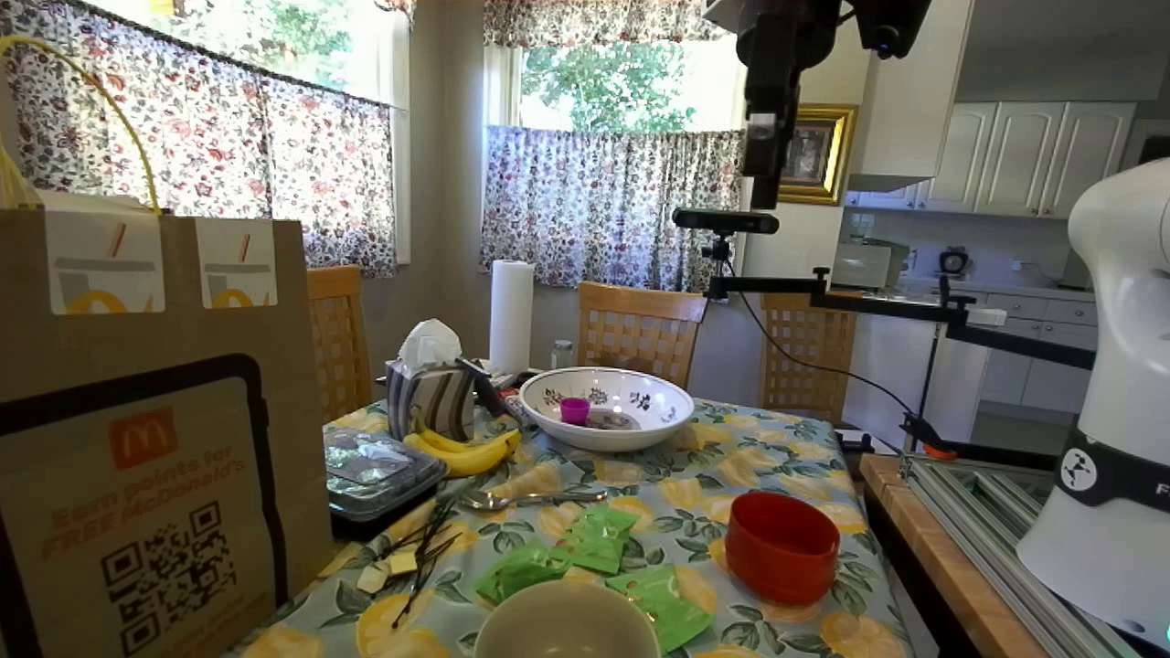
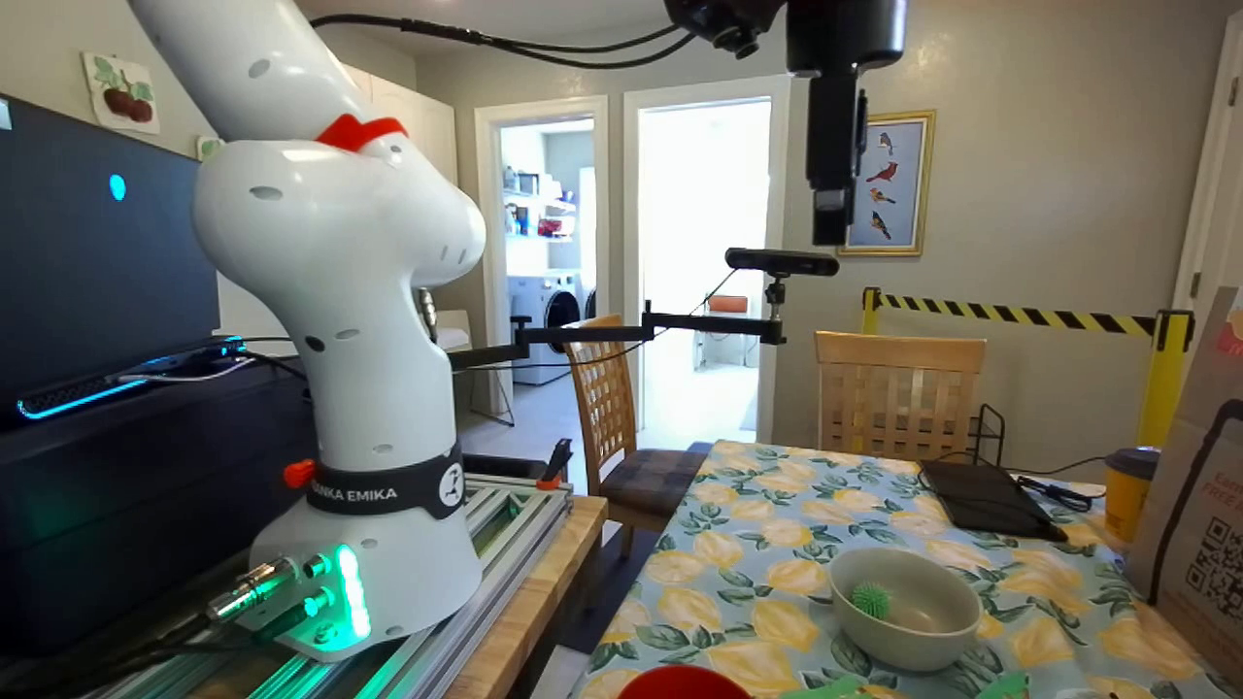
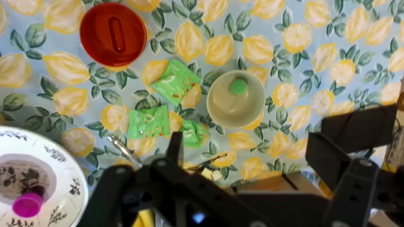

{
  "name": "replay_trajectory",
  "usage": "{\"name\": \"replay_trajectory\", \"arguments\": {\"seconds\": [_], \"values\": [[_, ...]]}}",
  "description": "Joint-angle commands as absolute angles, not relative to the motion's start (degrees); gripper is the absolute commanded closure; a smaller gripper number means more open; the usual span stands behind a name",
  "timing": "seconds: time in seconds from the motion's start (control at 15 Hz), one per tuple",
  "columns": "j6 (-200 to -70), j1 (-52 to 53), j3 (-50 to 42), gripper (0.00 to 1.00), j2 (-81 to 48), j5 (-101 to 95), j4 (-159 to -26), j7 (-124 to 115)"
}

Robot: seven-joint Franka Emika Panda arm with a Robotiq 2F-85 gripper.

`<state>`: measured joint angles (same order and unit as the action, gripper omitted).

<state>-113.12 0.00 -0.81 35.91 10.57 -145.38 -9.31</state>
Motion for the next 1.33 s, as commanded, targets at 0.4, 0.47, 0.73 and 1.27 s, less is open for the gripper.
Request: {"name": "replay_trajectory", "arguments": {"seconds": [0.4,0.47,0.73,1.27], "values": [[-130.1,-3.2,-1.3,0.00,30.2,10.3,-145.9,-10.7],[-130.0,-3.2,-1.3,0.00,30.4,10.3,-145.9,-10.7],[-129.6,-5.2,-1.6,0.00,22.6,9.1,-142.5,-12.9],[-132.6,-2.6,-4.5,0.00,2.8,18.9,-138.3,-2.6]]}}
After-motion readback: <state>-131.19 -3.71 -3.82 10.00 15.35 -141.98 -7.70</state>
